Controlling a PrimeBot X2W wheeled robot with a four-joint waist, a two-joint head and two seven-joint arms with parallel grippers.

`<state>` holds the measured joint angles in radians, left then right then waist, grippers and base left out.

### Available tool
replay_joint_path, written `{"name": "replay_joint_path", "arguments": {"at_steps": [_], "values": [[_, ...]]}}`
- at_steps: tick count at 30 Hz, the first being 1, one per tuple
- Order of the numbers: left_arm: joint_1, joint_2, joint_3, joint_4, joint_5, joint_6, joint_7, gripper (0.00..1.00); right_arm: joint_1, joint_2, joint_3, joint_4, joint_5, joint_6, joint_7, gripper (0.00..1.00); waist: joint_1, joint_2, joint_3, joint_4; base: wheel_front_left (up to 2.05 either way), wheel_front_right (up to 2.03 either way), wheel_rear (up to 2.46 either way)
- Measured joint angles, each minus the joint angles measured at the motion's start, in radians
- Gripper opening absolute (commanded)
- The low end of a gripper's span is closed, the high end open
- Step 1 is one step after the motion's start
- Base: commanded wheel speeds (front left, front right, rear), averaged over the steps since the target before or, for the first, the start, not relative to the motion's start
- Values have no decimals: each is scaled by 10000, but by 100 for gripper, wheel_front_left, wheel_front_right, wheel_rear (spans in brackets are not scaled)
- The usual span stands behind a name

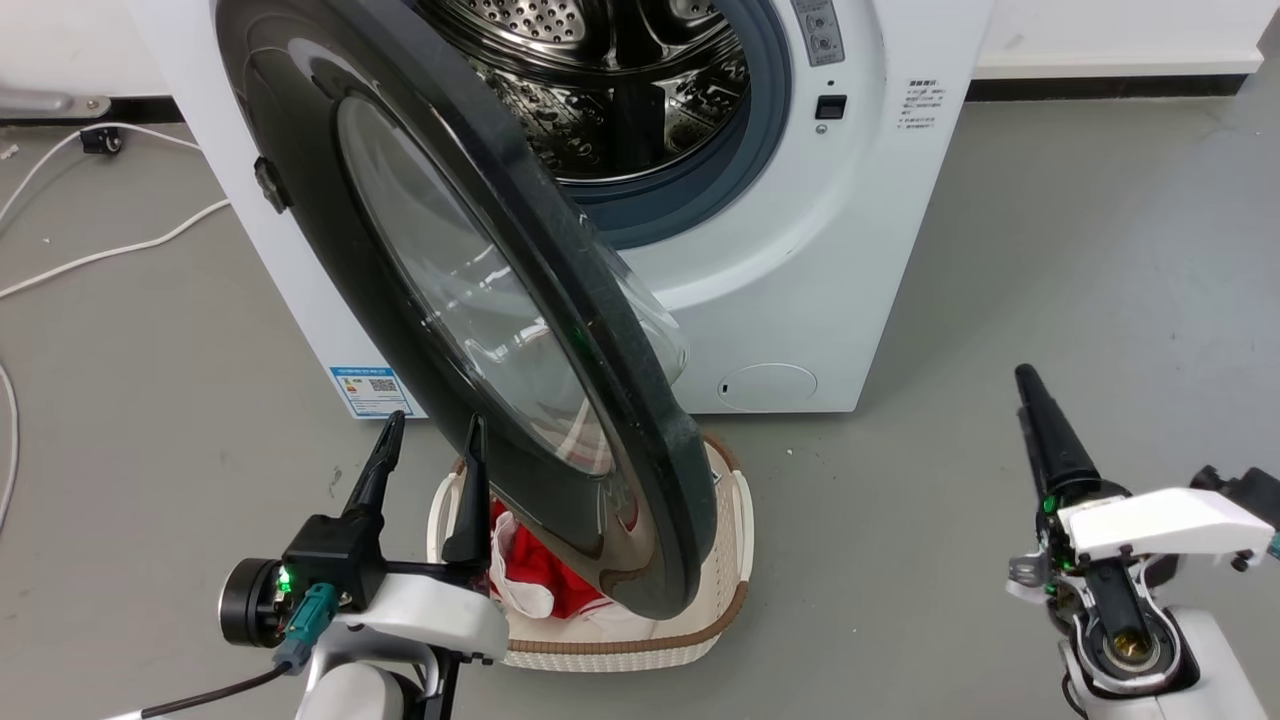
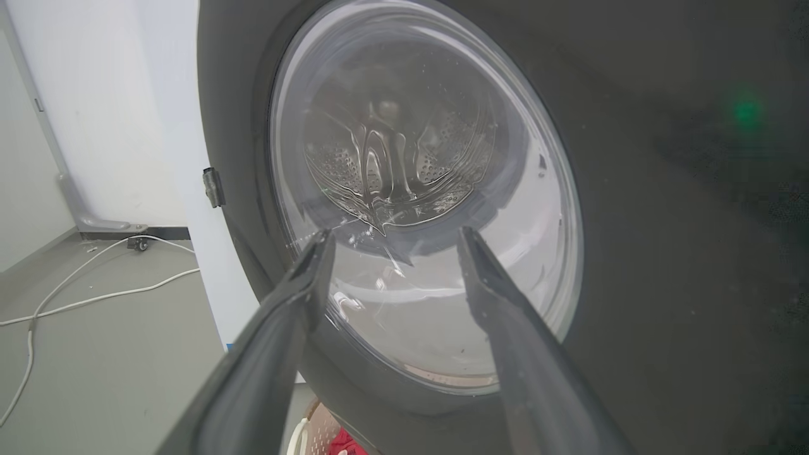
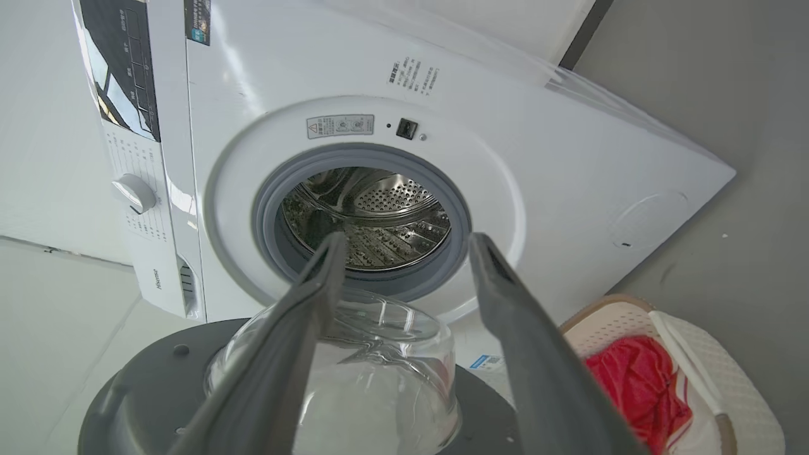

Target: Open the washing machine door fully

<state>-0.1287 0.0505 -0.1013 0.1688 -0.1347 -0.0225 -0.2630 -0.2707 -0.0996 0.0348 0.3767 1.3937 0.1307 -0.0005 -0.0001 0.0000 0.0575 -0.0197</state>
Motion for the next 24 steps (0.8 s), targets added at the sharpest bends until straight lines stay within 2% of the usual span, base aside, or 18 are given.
{"name": "replay_joint_path", "arguments": {"at_steps": [7,10,13,18,20,24], "values": [[7,0,61,33,0,-4,0,100,609,-445,437,-788,-2602,0,-1918,100,0,0,-25,-57,0,0,0],[8,0,63,33,-2,-6,0,100,868,-692,347,-1074,-4186,2,-2385,100,0,0,-48,-41,0,0,0],[10,2,36,31,-2,-6,0,100,1126,-865,-77,-1471,-6514,2,-2562,100,0,0,-54,-4,0,0,0],[13,2,21,44,-2,-6,0,100,1674,-347,-790,-2683,-10063,4,-2621,100,0,0,-102,17,0,0,0],[18,0,-2,52,-2,-6,0,100,1988,-134,-888,-3120,-11173,4,-2623,100,0,0,-138,39,0,0,0],[20,0,-61,96,-2,-6,0,100,2652,173,-890,-3674,-12680,4,-2535,100,0,0,-189,127,0,0,0]]}}
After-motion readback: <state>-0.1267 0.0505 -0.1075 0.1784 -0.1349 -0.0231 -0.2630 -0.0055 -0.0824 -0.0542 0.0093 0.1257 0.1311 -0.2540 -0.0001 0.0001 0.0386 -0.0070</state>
